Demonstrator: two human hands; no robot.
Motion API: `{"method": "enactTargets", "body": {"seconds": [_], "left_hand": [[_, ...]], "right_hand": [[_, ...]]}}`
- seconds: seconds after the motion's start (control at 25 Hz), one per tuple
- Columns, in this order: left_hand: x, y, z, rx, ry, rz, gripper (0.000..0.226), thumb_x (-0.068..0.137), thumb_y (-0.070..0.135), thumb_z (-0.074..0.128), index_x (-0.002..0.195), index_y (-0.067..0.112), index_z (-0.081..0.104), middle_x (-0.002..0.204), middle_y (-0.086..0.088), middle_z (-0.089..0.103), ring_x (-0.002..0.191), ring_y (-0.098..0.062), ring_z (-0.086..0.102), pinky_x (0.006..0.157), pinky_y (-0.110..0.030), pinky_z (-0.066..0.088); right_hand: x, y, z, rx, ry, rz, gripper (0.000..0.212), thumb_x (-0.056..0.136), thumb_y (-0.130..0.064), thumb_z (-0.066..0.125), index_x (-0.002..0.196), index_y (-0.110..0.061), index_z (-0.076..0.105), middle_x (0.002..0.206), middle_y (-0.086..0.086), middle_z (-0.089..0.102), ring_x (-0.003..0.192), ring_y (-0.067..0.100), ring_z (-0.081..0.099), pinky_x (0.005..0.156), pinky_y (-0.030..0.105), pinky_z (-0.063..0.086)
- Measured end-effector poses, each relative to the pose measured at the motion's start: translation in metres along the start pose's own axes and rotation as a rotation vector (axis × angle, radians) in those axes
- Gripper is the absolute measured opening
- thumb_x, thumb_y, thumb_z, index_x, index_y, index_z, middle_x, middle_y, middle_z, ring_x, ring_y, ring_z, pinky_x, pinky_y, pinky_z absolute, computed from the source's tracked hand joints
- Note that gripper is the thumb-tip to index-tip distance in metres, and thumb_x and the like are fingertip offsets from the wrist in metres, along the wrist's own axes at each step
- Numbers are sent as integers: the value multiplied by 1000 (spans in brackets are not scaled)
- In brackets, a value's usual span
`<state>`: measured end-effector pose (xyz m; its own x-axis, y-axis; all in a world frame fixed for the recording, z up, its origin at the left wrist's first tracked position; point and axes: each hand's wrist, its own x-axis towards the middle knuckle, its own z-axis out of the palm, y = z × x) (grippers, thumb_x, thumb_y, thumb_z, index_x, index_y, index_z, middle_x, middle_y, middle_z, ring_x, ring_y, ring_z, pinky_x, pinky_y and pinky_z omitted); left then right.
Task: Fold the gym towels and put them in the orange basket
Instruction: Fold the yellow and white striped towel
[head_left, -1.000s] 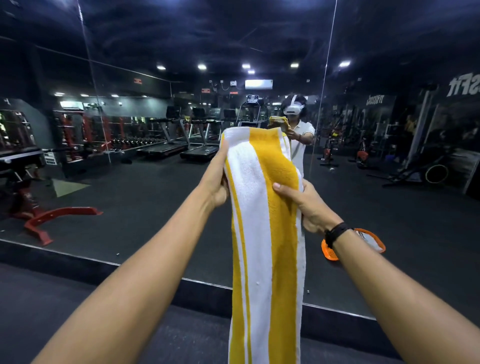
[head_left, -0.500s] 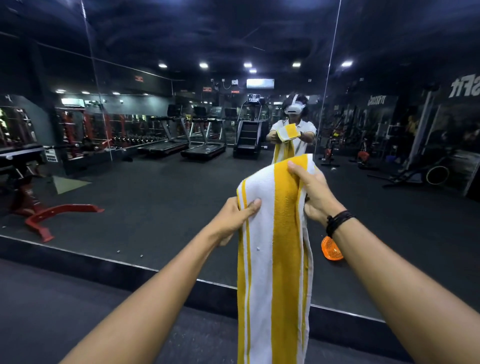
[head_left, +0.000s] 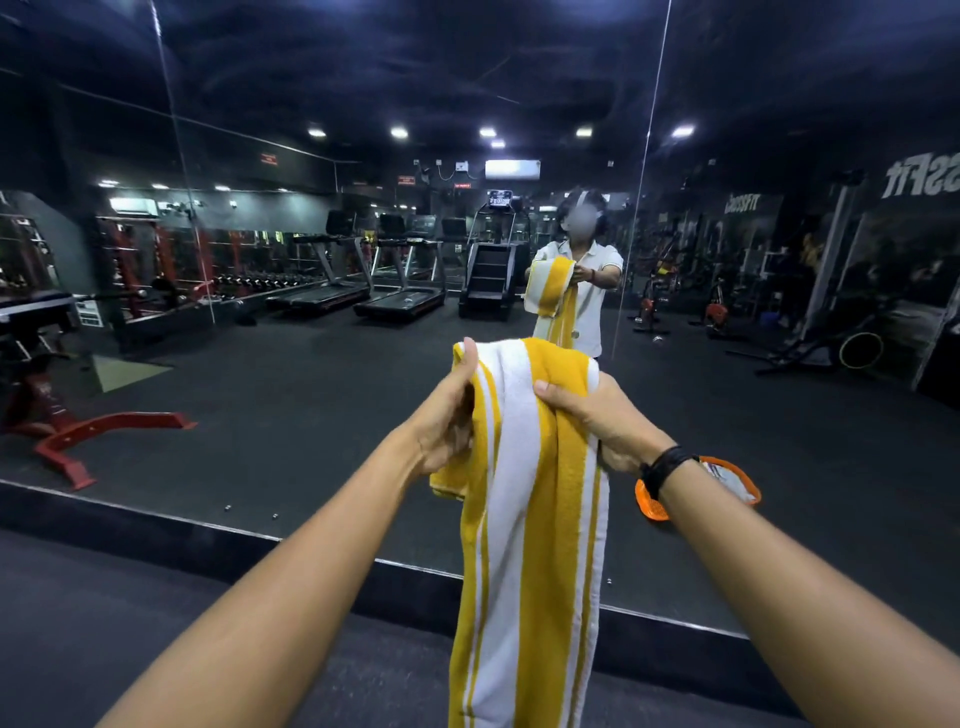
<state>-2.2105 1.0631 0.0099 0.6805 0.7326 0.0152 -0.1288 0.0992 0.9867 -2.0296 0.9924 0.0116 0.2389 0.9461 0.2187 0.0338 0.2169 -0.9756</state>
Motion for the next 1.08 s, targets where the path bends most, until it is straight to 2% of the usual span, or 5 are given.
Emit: {"method": "enactTargets", "body": {"seconds": [0.12,0.4,0.68,0.92,1.08], "left_hand": [[-4,-22,-4,445,-90,-67,63,76,63,65,124,23,61,120,4,66,115,-17,60,97,-39,47],[8,-20,0,329,115,171,29,87,41,64,101,17,71,104,-3,73,102,-19,67,89,-34,53],[20,10,16,-174,240,-37,54,84,43,69,116,1,61,99,-13,72,92,-27,69,75,-38,57],[7,-5,-3,273,-130,-74,63,72,20,82,128,12,55,116,-7,69,105,-25,67,90,-43,55],[16,-6,-7,147,339,84,74,58,11,87,121,12,47,111,-14,62,87,-23,65,74,-40,58]], "right_hand": [[12,-4,-1,106,160,44,37,84,-16,73,117,-6,61,108,15,71,98,28,69,84,46,57],[10,-19,-22,22,233,159,42,85,-23,72,114,6,61,99,20,69,76,24,69,69,37,61],[-20,1,-25,24,-323,255,86,42,-46,93,117,-14,66,115,9,70,106,25,68,83,40,58],[4,7,-13,137,131,103,35,81,-8,73,113,2,64,98,14,73,91,27,70,71,34,61],[4,-2,-12,172,-48,133,36,86,-4,66,121,3,60,107,17,70,89,23,72,72,35,60]]}}
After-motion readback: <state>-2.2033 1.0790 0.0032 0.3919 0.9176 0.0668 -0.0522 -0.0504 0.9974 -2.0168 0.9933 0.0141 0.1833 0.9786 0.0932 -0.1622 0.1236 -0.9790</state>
